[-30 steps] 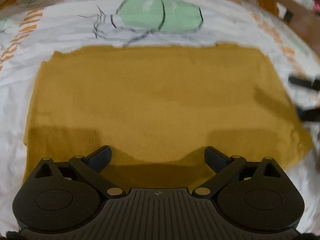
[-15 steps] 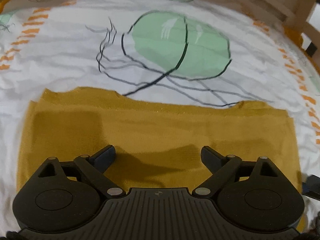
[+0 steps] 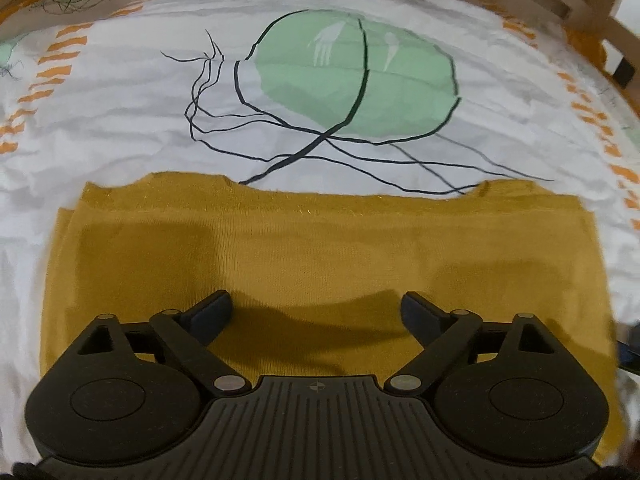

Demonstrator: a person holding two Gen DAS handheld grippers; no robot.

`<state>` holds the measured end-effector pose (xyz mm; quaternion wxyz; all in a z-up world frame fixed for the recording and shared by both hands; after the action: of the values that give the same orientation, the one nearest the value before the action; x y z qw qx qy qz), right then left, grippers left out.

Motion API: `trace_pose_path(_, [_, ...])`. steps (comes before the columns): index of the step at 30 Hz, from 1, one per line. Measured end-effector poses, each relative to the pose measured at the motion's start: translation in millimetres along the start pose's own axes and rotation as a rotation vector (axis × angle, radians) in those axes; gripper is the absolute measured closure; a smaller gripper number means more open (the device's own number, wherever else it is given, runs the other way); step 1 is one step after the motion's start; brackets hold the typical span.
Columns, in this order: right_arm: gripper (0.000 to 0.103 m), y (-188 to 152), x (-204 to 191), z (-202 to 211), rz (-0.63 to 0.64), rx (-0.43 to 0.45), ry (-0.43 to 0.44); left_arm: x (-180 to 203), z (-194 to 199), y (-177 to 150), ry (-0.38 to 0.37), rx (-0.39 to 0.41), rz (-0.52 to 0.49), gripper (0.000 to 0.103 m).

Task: Fold small clothes
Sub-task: 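Close the right gripper on the side edge of the folded sweater, then fold the held side edge over the sweater and open the right gripper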

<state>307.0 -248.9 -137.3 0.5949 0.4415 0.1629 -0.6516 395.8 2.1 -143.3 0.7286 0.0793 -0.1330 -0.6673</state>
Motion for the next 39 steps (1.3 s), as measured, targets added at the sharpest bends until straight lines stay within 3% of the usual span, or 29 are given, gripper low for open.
trace_pose_path(3, [0.014,-0.8,-1.4,-0.3,0.018,0.001,-0.029,-1.4,15.0,-14.2,-0.041,0.007,0.007,0.014])
trace_pose_path(5, [0.034,-1.3,-0.7,-1.2,0.022,-0.004,-0.047,-5.0,24.6,-25.8,-0.059,0.009,0.017,0.014])
trace_pose_path(9, [0.051,-3.2,3.7,-2.3,0.014,-0.009,-0.078,-13.4,41.4,-45.6,-0.091,0.013,0.023,0.014])
trace_pose_path(10, [0.063,-3.9,4.1,-2.2,0.018,-0.008,-0.091,-16.3,45.6,-51.1,-0.096,0.016,0.023,0.014])
trace_pose_path(16, [0.071,-4.0,-2.6,-1.2,0.052,0.004,-0.149,-39.5,63.3,-78.0,-0.098,0.02,0.038,0.014])
trace_pose_path(23, [0.077,-1.9,-34.6,4.5,0.117,0.01,-0.233,-72.0,68.1,-90.1,-0.082,0.036,0.065,0.014])
trace_pose_path(27, [0.078,2.3,-57.4,-0.7,0.153,-0.015,-0.282,-87.5,65.3,-95.2,-0.114,0.029,0.094,0.014])
trace_pose_path(32, [0.079,4.1,-93.4,-16.7,0.203,-0.05,-0.327,-100.3,62.5,-100.7,-0.139,0.03,0.086,0.014])
trace_pose_path(39, [0.08,0.9,-146.3,-57.9,0.264,-0.1,-0.32,-119.1,66.3,-89.7,-0.158,0.082,0.07,0.014])
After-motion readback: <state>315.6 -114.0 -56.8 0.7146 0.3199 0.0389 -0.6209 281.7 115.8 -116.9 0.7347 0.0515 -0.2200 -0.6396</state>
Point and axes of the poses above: each gripper's, at about its wrist camera, not at the fingertips, and z roughly against the way its jaws point, x to its right, y to its top, the point moved 10 cm from there along -z, roughly the way its jaws point, and after that the axes turned 13 degrees about -x, right-handed, at the moved point
